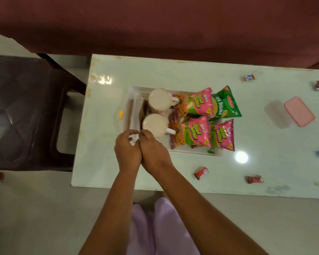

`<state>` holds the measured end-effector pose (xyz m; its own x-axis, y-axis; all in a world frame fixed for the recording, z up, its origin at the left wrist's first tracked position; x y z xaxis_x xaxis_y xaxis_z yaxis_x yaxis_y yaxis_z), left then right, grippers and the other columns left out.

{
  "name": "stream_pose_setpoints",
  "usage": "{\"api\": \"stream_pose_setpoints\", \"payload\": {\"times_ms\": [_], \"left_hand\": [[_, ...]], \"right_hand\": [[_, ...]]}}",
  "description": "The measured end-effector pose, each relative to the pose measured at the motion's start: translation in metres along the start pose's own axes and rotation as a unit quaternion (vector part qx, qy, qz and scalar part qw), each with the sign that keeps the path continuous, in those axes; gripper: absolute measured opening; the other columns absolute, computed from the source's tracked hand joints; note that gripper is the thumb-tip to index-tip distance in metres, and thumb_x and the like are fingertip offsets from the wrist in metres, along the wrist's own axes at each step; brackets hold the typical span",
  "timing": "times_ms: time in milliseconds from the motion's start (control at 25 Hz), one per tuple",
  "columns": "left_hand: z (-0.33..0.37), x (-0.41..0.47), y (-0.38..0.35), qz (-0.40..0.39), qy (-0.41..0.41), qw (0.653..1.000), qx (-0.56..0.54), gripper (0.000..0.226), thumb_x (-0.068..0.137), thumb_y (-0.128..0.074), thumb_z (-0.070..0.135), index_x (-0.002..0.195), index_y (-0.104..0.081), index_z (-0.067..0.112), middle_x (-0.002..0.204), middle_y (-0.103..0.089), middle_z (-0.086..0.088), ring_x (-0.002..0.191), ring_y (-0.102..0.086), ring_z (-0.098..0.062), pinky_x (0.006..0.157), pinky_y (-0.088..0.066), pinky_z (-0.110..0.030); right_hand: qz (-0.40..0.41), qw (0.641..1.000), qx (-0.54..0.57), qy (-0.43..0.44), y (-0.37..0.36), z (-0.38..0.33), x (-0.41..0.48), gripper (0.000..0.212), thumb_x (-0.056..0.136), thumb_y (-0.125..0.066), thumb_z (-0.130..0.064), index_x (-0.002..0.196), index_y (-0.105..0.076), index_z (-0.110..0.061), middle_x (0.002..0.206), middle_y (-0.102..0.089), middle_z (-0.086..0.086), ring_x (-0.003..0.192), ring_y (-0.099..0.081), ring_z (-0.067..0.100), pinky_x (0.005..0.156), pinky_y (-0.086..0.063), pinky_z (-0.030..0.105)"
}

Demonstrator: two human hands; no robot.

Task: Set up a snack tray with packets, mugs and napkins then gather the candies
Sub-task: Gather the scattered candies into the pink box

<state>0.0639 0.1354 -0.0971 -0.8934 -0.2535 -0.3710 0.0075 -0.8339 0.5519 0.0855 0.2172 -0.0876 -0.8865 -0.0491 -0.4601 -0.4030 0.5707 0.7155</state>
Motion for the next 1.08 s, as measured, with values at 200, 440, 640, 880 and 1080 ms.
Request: {"api": "stream_pose_setpoints", "payload": {"times_ms": [200,440,640,880,1080], "left_hand": [[0.009,-0.068,-0.03,-0.069,-0.046,0.996,0.027,0.03,0.082,-0.062,0.004,0.106,-0.062,0.021,0.11,-0.051,0.011,0.098,-0.053,-0.012,0.086,-0.044,-0.027],[0.009,-0.139,-0.028,-0.111,-0.054,0.991,0.047,0.027,0.086,-0.061,0.009,0.111,-0.06,0.021,0.117,-0.048,0.005,0.104,-0.048,-0.01,0.086,-0.041,-0.027],[0.008,-0.239,-0.006,-0.153,-0.095,0.983,0.034,0.022,0.086,-0.061,0.01,0.104,-0.061,0.023,0.114,-0.048,0.004,0.104,-0.048,-0.013,0.086,-0.04,-0.028],[0.045,-0.329,-0.023,-0.243,-0.137,0.956,0.095,0.02,0.084,-0.063,0.008,0.095,-0.059,0.024,0.119,-0.054,-0.005,0.113,-0.054,-0.026,0.095,-0.044,-0.034],[0.101,-0.347,-0.078,-0.301,-0.171,0.926,0.151,0.018,0.085,-0.061,0.014,0.101,-0.06,0.022,0.128,-0.049,-0.003,0.115,-0.052,-0.021,0.084,-0.042,-0.025]], "right_hand": [[0.032,0.999,0.018,-0.032,0.006,0.055,-0.057,0.048,0.09,-0.049,-0.007,0.138,-0.039,-0.01,0.144,-0.036,0.006,0.107,-0.058,0.034,0.083,-0.052,0.045],[0.05,0.996,0.014,-0.073,0.008,0.099,-0.132,0.047,0.093,-0.046,-0.006,0.138,-0.041,-0.014,0.145,-0.038,0.003,0.114,-0.056,0.029,0.087,-0.052,0.043],[0.033,0.997,-0.003,-0.065,0.008,0.111,-0.225,0.043,0.093,-0.046,-0.009,0.135,-0.045,-0.019,0.143,-0.041,0.003,0.12,-0.052,0.027,0.096,-0.047,0.042],[0.032,0.995,-0.032,-0.09,0.068,0.167,-0.306,0.039,0.091,-0.045,-0.013,0.128,-0.051,-0.022,0.134,-0.049,0.004,0.122,-0.049,0.024,0.099,-0.042,0.037],[0.052,0.987,-0.053,-0.145,0.15,0.252,-0.313,0.034,0.092,-0.045,-0.017,0.124,-0.054,-0.023,0.132,-0.052,0.0,0.121,-0.05,0.022,0.099,-0.042,0.036]]}}
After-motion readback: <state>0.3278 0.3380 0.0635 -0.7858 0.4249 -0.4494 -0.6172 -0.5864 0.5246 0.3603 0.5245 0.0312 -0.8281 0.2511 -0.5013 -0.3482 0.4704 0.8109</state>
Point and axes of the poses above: each hand's wrist, its own x-axis towards the middle knuckle, its own y-axis out of the back of the hand, z = x × y, the point moved 4 cm from there along x, towards the middle knuckle
